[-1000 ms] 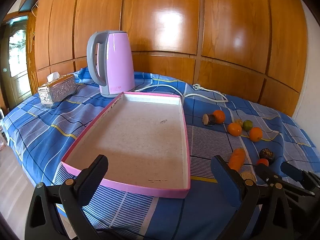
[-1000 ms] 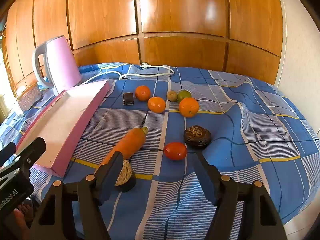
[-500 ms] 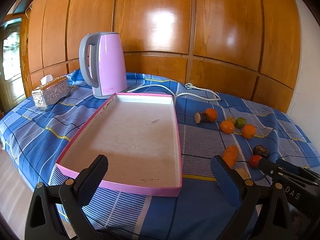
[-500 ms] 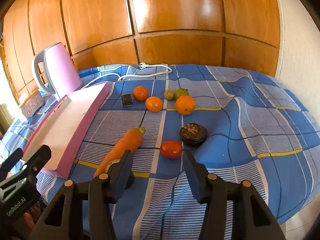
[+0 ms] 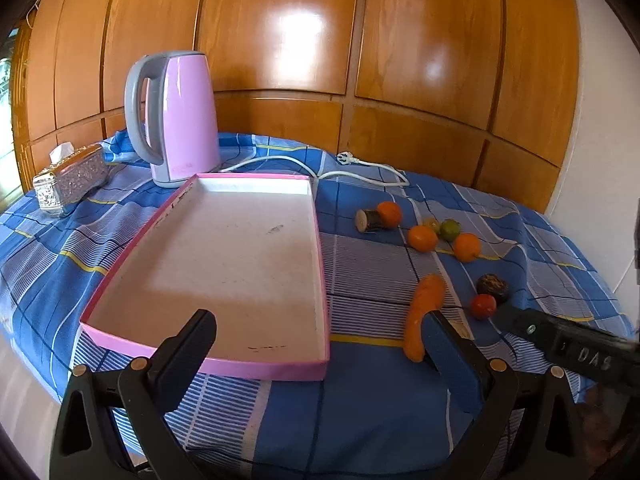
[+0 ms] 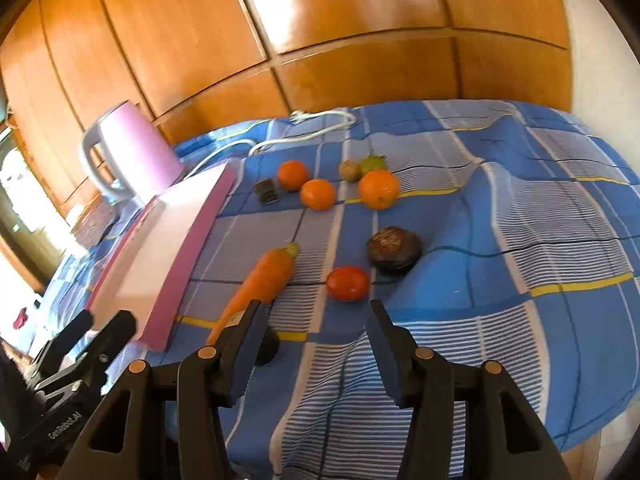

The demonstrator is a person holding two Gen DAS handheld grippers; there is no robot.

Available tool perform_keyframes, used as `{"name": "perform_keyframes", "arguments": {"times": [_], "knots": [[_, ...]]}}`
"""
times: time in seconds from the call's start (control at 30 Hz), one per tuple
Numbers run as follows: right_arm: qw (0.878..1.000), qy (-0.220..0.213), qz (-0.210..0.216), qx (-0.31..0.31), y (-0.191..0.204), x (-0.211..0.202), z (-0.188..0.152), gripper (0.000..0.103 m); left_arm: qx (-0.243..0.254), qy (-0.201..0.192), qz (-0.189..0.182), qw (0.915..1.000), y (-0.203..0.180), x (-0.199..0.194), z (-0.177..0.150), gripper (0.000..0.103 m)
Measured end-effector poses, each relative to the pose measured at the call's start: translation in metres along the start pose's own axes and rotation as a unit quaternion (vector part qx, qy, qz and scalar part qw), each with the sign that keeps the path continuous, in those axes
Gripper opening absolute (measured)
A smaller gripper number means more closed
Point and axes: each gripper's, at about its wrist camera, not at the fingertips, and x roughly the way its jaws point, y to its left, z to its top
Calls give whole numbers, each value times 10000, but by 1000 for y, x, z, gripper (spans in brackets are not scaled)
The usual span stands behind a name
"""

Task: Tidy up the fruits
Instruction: 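Move left tool toward the orange carrot while right tool approaches the eggplant slice, then grasp the carrot with left tool while right tool grasps the round eggplant slice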

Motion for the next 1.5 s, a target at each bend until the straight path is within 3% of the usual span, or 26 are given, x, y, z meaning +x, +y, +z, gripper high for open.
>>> {"name": "perform_keyframes", "arguments": {"times": [0.07, 0.13, 0.2, 0.3, 0.37, 0.53, 0.87, 0.93, 1.0, 1.07, 1.3, 1.43, 1.5], "knots": [[9999, 43, 6, -160, 7, 2, -2, 53, 21, 11, -84, 10000, -1, -1, 0, 101], [9996, 49, -39, -282, 11, 3, -3, 53, 113, 12, -228, 9997, -6, -2, -1, 90], [9995, 81, 25, -291, 10, 3, -4, 49, 201, 40, -373, 9991, -9, -3, -2, 87], [9995, 156, 130, -252, 9, 6, -4, 45, 317, 150, -557, 9978, -14, -1, -4, 74], [9988, 250, 381, -158, 7, 9, -3, 41, 338, 229, -612, 9973, -16, 2, -5, 73], [9956, 468, 811, -94, 12, 20, -4, 41, 252, 279, -599, 9975, -12, 4, -5, 66], [9958, 497, 310, -706, 33, 33, -9, 41, 200, 321, -395, 9985, -9, 6, -5, 63], [9958, 461, 362, -708, 33, 32, -9, 32, 246, 324, -366, 9985, -10, 7, -5, 63], [9968, 350, 123, -709, 31, 30, -8, 32, 280, 324, -357, 9984, -11, 6, -5, 63], [9986, 272, 94, -448, 20, 27, -4, 15, 295, 327, -351, 9984, -12, 7, -5, 63], [9989, 295, 82, -348, 19, 28, -3, 18, 397, 384, -408, 9976, -16, 10, -5, 63], [9984, 203, 478, -203, 14, 22, -1, 36, 268, 363, -339, 9984, -11, 11, -4, 63], [9978, 267, 551, -270, 18, 24, -2, 37, 138, 348, -337, 9987, -6, 9, -4, 63]]}}
